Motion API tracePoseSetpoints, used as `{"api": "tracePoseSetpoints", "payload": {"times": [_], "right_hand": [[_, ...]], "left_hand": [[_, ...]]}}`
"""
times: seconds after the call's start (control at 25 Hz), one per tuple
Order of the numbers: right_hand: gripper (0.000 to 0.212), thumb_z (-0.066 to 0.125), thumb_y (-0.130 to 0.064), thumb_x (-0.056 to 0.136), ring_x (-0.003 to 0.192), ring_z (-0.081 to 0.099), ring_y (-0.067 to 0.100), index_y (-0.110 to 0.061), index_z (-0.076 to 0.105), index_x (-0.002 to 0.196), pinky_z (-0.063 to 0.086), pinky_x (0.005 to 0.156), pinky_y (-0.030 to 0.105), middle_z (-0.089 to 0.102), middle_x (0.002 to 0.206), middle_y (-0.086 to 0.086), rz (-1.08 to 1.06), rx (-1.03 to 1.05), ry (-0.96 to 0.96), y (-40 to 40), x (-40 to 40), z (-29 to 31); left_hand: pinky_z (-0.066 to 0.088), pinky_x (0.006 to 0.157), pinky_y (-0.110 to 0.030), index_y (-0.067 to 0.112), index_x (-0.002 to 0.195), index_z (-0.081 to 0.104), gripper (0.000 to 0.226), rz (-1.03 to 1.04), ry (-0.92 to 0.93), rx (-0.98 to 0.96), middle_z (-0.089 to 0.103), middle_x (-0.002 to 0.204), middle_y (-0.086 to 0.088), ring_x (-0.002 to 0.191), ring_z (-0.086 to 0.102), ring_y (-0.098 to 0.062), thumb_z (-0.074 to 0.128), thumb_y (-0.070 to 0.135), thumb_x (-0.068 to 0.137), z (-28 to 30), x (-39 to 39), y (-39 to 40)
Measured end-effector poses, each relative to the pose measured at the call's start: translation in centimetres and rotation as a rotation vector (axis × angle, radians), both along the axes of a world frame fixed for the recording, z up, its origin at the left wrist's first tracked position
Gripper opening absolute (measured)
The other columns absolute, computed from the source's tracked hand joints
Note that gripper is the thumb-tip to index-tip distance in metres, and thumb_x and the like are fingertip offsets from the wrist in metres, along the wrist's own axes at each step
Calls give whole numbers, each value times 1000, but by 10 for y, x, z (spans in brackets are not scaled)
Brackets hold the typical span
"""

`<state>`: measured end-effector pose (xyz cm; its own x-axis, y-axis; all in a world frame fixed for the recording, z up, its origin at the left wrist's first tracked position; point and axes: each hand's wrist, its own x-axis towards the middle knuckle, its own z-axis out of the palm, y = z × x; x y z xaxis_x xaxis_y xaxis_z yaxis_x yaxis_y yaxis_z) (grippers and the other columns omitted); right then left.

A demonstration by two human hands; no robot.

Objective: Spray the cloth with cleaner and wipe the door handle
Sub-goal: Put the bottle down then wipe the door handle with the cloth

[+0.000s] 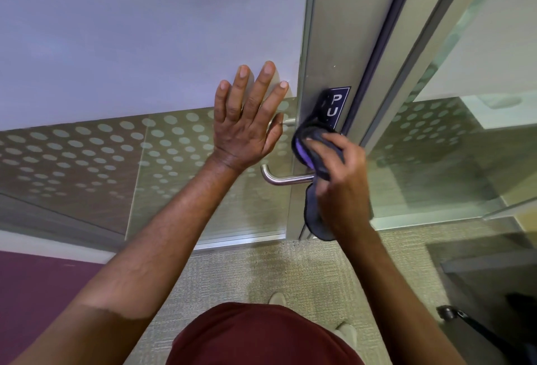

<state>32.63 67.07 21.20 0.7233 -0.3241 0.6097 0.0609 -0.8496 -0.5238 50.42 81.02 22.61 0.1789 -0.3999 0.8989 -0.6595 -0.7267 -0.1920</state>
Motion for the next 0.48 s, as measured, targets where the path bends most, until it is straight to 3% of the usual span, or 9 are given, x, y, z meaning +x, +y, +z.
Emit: {"api": "tracePoseSetpoints", "payload": {"times": [0.12,0.32,0.4,0.48], "right_hand": [[50,56,6,83,120,55,38,-3,68,132,49,104,46,58,137,20,35,-160,223,-1,28,-10],[36,43,-21,104,118,49,22,-12,70,126,47,102,33,55,131,3,43,-95,238,0,36,-24],[34,40,-25,107,114,51,21,-15,69,124,47,98,36,55,124,-1,91,-51,272,2,36,-23],[31,43,-22,106,109,52,23,-14,68,122,46,96,39,57,119,1,87,-178,327,3,34,-20]], "left_hand": [[3,130,-46,21,156,40,58,-2,-9,5,36,160,-8,163,-6,-23,53,39,103,0,0,0],[6,130,-46,22,156,42,57,-8,-27,-14,35,162,-7,164,-2,-24,53,39,102,-2,3,-1],[5,131,-46,22,156,41,59,-8,-37,-13,30,165,-6,164,-2,-24,53,39,102,-3,4,-1],[5,131,-46,22,158,39,60,-16,-41,-20,27,166,-5,164,-1,-25,53,39,102,-4,4,-1]]}}
